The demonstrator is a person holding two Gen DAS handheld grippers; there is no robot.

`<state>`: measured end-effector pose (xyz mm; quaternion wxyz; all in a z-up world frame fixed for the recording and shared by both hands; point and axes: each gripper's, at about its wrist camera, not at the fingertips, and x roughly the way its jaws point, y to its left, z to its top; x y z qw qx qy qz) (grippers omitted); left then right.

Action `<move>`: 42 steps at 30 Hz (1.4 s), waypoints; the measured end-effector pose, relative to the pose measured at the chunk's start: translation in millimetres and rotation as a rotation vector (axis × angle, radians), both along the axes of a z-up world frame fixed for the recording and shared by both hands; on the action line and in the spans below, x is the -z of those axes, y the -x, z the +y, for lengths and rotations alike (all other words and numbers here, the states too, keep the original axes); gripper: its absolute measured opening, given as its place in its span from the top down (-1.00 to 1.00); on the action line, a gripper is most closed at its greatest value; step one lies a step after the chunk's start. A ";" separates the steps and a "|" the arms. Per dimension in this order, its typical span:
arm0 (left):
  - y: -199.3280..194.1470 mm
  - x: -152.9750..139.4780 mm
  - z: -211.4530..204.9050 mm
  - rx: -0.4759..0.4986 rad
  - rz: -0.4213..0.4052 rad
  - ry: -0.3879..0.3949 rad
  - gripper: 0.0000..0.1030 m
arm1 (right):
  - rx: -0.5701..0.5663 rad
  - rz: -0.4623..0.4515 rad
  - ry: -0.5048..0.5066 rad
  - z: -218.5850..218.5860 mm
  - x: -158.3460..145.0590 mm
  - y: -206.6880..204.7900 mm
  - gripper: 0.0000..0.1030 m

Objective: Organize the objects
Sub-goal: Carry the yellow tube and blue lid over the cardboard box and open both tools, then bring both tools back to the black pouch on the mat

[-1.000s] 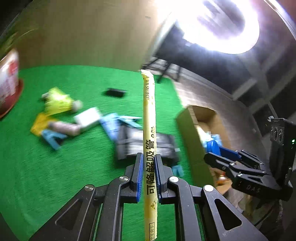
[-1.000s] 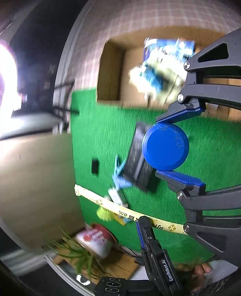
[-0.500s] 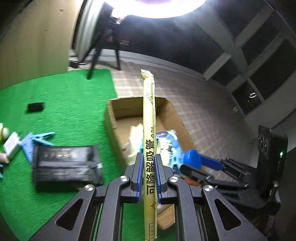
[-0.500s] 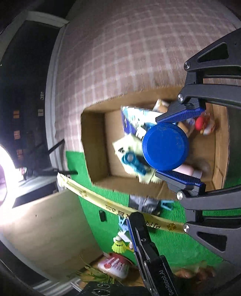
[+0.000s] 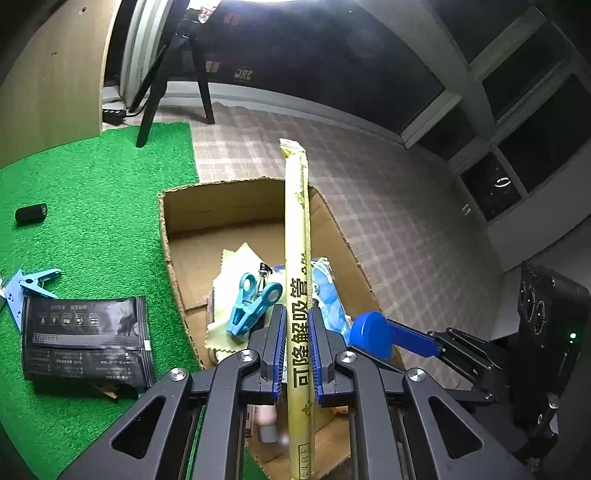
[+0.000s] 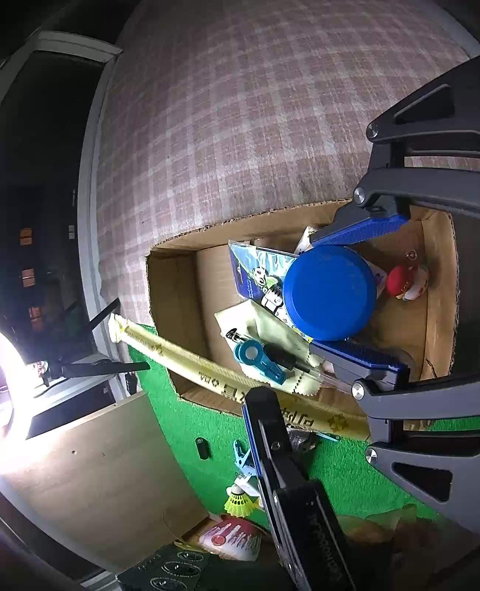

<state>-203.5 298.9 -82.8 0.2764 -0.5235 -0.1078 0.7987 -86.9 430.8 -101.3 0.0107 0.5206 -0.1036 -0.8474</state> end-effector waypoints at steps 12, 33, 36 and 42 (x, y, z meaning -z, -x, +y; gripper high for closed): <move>2.7 -6.0 -19.8 -0.034 0.037 0.046 0.00 | 0.037 0.039 0.021 2.7 -14.1 3.3 -0.17; -7.6 13.5 -163.9 -0.262 -0.017 0.037 0.00 | -0.199 0.048 0.056 -97.0 -30.3 53.5 -0.17; -14.0 23.9 -185.9 -0.293 -0.041 0.036 0.01 | -0.266 0.028 0.059 -122.9 -27.0 64.9 -0.17; -24.1 37.6 -218.1 -0.326 -0.070 0.037 0.01 | -0.332 -0.039 0.087 -163.0 -6.9 95.7 -0.17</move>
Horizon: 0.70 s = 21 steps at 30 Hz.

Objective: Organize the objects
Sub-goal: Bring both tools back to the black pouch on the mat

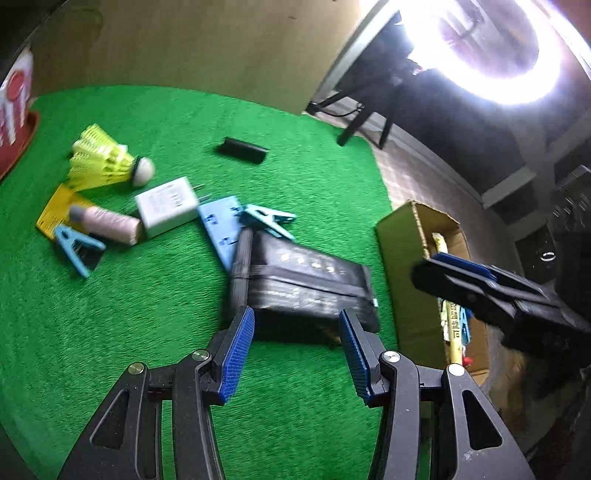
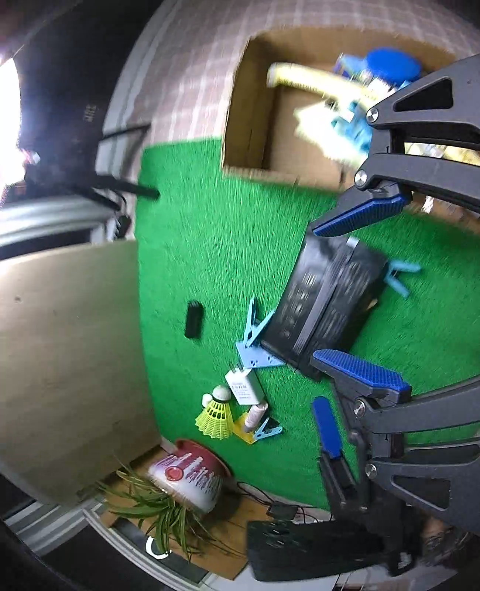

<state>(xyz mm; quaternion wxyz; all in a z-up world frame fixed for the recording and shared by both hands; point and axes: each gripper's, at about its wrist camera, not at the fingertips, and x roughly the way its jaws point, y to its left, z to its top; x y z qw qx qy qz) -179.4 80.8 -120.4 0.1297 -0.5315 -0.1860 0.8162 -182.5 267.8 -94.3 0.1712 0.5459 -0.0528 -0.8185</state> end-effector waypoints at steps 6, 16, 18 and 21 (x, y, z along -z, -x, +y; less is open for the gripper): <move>-4.1 11.3 -11.2 -0.004 -0.016 -0.013 0.01 | 0.000 -0.110 0.003 -22.7 32.4 42.4 -0.17; 0.9 31.0 1.3 0.028 -0.051 -0.061 0.08 | 0.017 -0.227 -0.071 -42.5 69.3 79.4 -0.17; 3.1 34.2 3.8 0.036 -0.057 -0.069 0.09 | 0.032 -0.248 -0.073 -42.5 74.4 82.4 -0.17; 6.0 39.2 8.6 0.051 -0.069 -0.076 0.09 | 0.054 -0.283 -0.075 -41.7 82.8 84.0 -0.16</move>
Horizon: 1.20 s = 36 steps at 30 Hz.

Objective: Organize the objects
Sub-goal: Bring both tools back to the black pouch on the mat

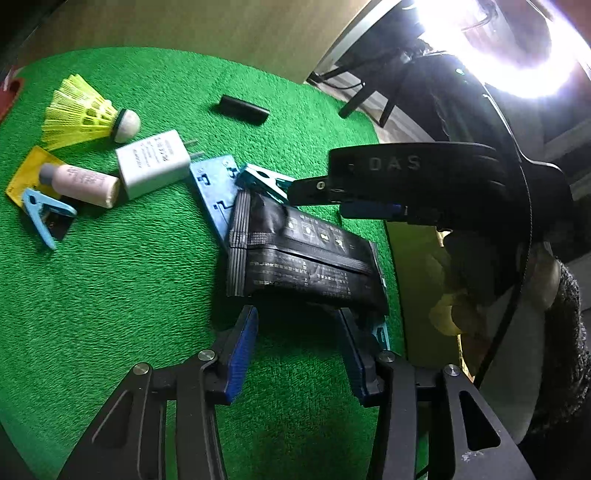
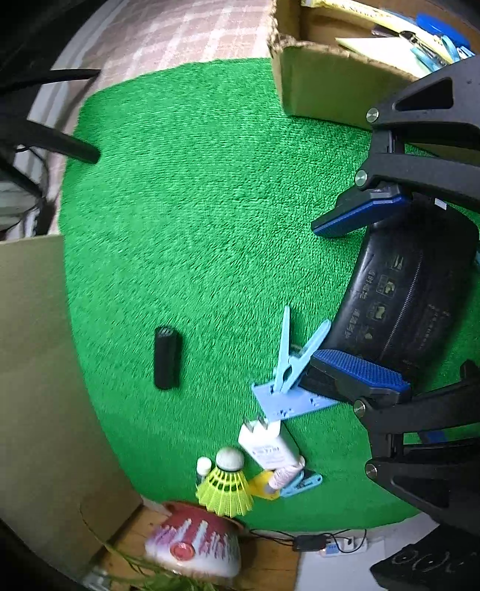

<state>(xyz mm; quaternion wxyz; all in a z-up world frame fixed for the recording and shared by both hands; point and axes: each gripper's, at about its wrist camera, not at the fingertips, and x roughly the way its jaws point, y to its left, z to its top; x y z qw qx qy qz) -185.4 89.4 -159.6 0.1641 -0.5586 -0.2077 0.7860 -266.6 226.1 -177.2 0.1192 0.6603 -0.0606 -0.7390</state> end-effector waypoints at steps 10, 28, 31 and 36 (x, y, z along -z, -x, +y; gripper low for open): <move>8.2 12.9 -1.0 0.016 -0.022 -0.001 0.09 | 0.040 -0.061 0.066 8.0 4.0 -19.8 -0.17; 5.7 5.9 -20.7 0.034 -0.001 0.023 0.09 | 0.098 -0.064 0.194 19.8 1.0 -64.2 -0.16; -1.0 9.0 -17.2 0.061 -0.004 0.031 0.09 | 0.099 -0.082 0.268 18.3 2.2 -73.2 0.05; -12.5 11.2 -13.0 0.092 0.007 0.063 0.09 | 0.062 -0.049 0.244 2.0 -2.9 -86.3 0.10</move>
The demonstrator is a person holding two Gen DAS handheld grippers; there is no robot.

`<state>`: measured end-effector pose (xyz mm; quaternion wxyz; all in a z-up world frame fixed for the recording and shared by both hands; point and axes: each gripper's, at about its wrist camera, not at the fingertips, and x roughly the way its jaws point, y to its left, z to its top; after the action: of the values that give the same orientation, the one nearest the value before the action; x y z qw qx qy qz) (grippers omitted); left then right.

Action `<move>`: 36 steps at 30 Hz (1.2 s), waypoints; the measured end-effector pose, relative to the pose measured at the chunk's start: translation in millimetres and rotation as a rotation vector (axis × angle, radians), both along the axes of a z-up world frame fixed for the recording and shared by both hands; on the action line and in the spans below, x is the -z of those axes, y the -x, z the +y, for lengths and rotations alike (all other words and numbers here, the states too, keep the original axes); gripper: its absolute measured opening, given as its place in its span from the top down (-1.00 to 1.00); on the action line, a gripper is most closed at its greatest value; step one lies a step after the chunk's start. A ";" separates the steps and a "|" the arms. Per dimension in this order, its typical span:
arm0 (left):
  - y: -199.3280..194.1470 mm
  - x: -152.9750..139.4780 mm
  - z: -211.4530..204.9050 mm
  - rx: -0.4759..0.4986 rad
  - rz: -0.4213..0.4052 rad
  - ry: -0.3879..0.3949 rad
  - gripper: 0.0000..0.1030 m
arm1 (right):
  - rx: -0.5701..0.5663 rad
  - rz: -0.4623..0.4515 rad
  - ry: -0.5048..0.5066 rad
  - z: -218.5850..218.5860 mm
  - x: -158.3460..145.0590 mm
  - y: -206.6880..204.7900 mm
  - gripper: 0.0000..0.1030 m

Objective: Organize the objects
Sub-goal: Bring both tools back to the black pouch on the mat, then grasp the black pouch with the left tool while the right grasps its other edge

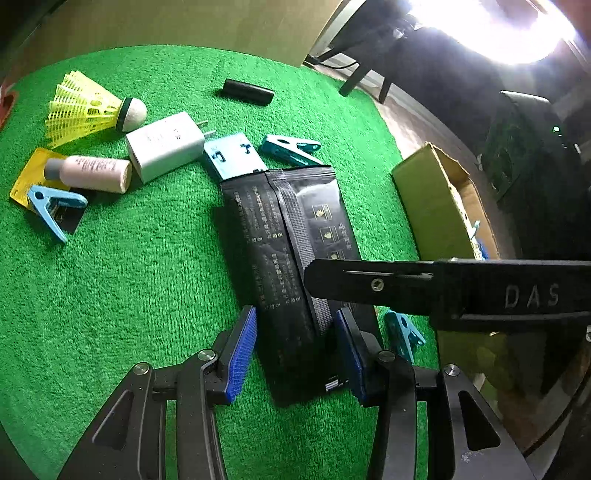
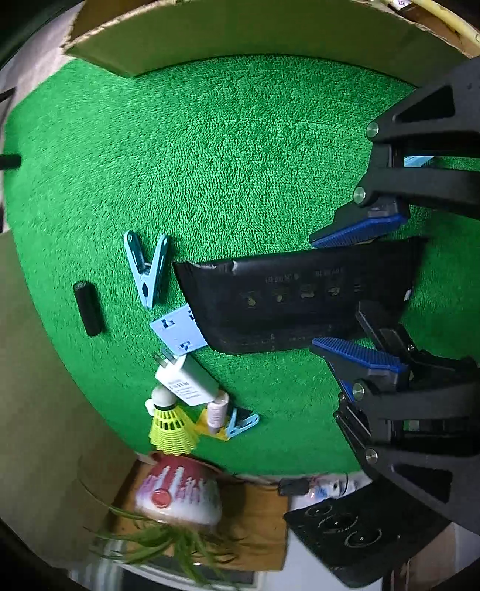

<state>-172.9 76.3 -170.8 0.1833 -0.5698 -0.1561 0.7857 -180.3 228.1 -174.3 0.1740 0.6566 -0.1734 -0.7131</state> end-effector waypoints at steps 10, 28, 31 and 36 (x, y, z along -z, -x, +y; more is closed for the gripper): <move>1.2 1.7 -7.5 -0.019 -0.002 -0.012 0.09 | 0.014 0.066 -0.069 7.1 -11.0 -5.2 0.17; -9.7 -46.8 15.4 0.019 0.102 -0.018 0.09 | 0.023 0.136 -0.080 15.2 -39.3 -19.7 0.26; -10.3 -59.7 24.3 0.032 0.124 -0.022 0.09 | 0.044 0.158 -0.062 25.9 -51.7 -24.2 0.26; -10.5 -79.9 44.8 0.073 0.165 -0.023 0.09 | 0.084 0.195 -0.054 43.4 -69.7 -30.6 0.26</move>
<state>-162.4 121.1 -90.9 0.2306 -0.5064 -0.1287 0.8209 -149.7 271.6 -104.6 0.1424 0.5809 -0.1638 -0.7845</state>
